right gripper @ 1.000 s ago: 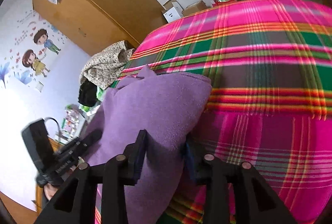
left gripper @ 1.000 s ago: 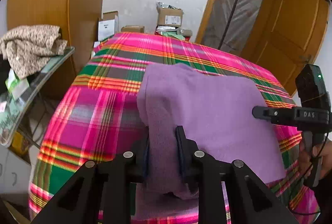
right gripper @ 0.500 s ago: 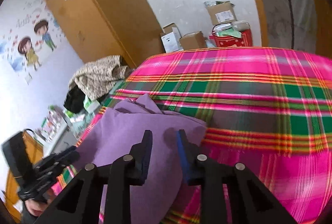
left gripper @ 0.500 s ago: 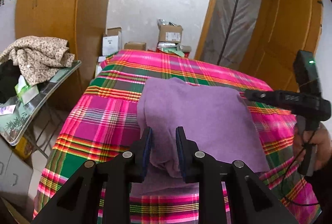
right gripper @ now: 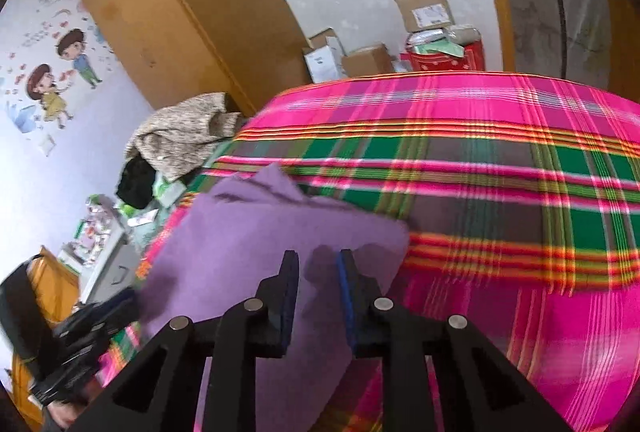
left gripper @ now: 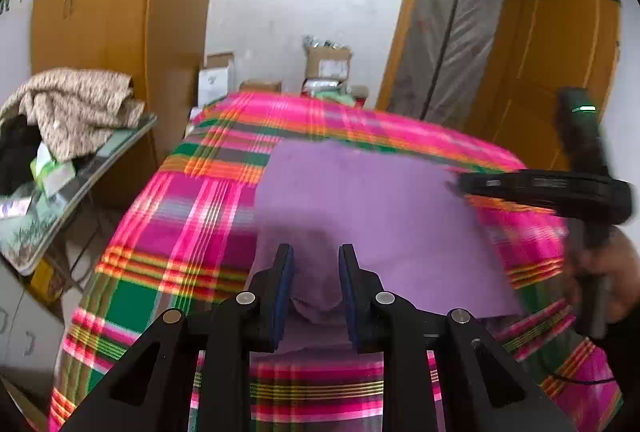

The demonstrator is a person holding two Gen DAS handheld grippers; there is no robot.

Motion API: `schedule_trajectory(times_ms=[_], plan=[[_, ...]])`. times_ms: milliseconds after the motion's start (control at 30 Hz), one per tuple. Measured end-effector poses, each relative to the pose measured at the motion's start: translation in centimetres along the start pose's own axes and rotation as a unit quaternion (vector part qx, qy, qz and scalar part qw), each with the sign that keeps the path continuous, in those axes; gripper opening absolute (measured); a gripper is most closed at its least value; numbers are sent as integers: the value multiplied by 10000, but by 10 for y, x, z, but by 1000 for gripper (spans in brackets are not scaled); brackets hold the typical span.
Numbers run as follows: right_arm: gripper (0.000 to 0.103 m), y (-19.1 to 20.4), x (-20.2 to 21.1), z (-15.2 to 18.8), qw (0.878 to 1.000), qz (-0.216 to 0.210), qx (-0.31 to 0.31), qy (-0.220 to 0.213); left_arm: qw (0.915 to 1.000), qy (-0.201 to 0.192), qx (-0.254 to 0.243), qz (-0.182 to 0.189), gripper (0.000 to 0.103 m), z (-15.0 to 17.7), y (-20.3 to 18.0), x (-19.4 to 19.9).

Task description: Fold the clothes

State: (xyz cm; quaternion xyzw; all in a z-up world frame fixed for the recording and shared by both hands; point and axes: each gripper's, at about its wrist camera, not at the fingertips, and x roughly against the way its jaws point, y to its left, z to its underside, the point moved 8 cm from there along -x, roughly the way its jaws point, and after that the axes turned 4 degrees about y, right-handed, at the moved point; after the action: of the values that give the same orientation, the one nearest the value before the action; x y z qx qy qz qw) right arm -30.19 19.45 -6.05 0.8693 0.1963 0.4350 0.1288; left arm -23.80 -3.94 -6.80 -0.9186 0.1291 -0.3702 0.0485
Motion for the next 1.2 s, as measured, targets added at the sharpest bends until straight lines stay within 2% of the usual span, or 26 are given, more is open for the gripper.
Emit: schedule_trajectory(times_ms=[100,167,400,500,600,867,1200], plan=[[21,16,11,22,9998,-70,174,113,9993,201,276,138,23,7,11,-9],[21,25,15,40,9994,-44,280,221,9992,194,316,163,23,9,12,-8],[21,47,39,76,9981,192,558,156,9993,271,222,-89,23,13,3,7],[21,52,37,87,9971,244,679,227,9990,241,197,-330,23,15,-4,23],[21,47,23,97,9960,365,664,481,9985,211,176,-484,24,19,-13,39],[21,61,68,103,9977,209,627,122,9974,86,206,-679,28,34,-30,78],[21,78,116,134,9975,223,649,-143,9959,84,184,-878,30,52,-43,107]])
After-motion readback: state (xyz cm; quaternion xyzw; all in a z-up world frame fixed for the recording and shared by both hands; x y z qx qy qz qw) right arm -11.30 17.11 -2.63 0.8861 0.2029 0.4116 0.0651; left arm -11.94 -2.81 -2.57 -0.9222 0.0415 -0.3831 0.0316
